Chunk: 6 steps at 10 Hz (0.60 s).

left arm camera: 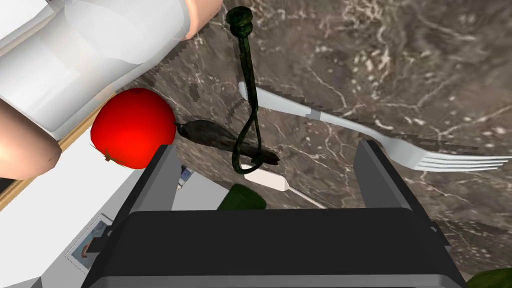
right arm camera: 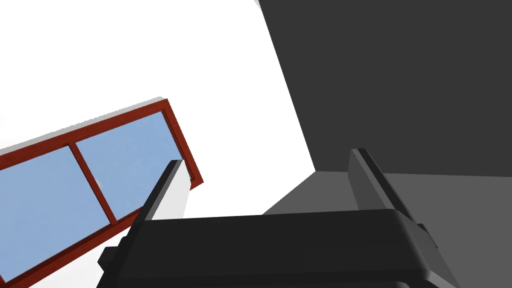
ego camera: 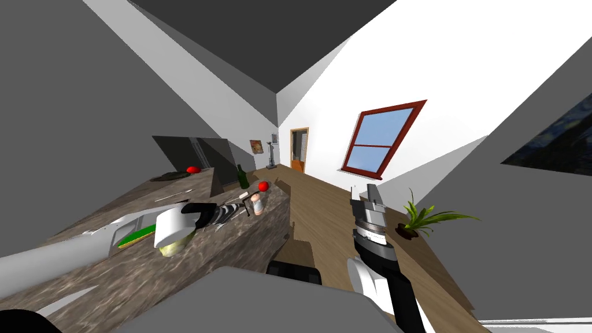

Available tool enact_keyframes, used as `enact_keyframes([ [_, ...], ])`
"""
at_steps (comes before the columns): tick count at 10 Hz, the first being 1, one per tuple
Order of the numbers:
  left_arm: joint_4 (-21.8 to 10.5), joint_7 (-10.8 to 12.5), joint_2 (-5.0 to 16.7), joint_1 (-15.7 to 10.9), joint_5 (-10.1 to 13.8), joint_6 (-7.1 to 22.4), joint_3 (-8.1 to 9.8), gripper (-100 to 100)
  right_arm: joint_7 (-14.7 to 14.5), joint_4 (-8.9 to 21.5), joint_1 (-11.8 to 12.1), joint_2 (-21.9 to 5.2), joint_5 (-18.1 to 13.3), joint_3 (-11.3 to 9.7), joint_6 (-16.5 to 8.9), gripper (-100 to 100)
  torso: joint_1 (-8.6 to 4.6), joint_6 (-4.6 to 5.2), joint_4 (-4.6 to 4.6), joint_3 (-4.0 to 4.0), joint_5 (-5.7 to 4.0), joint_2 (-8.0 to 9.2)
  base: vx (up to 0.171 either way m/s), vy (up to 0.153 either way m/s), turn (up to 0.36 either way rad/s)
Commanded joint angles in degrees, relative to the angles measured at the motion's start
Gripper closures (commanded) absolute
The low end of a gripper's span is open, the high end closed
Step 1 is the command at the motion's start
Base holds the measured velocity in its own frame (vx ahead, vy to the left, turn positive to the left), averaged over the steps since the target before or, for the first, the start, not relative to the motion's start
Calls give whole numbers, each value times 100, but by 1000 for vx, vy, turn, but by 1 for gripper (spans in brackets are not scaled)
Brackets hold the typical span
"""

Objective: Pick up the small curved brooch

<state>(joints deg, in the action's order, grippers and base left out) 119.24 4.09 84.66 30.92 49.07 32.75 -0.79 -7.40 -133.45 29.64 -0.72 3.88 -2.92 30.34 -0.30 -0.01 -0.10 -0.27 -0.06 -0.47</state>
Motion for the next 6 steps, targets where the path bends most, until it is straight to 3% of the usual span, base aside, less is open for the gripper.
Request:
enact_keyframes([
  [1, 5, 27, 120, 63, 174, 91, 44, -100, 0, 0, 0, 0, 0, 0, 0, 0, 0, 0, 0, 0, 0, 0, 33, 12, -89],
  [3, 7, 114, 502, 297, 566, 425, 164, -100, 0, 0, 0, 0, 0, 0, 0, 0, -1, 0, 0, 1, 0, 2, 37, 22, -211],
  [4, 7, 114, 502, 297, 594, 425, 164, -100, 0, 0, 0, 0, 0, 0, 0, 0, 4, 1, -1, -1, 1, -2, 39, 29, -97],
  [6, -1, 194, 855, 522, 965, 748, 273, -100, 0, 0, 0, 0, 0, 0, 0, 0, 2, 0, -1, -2, 1, -2, 48, 25, -187],
])
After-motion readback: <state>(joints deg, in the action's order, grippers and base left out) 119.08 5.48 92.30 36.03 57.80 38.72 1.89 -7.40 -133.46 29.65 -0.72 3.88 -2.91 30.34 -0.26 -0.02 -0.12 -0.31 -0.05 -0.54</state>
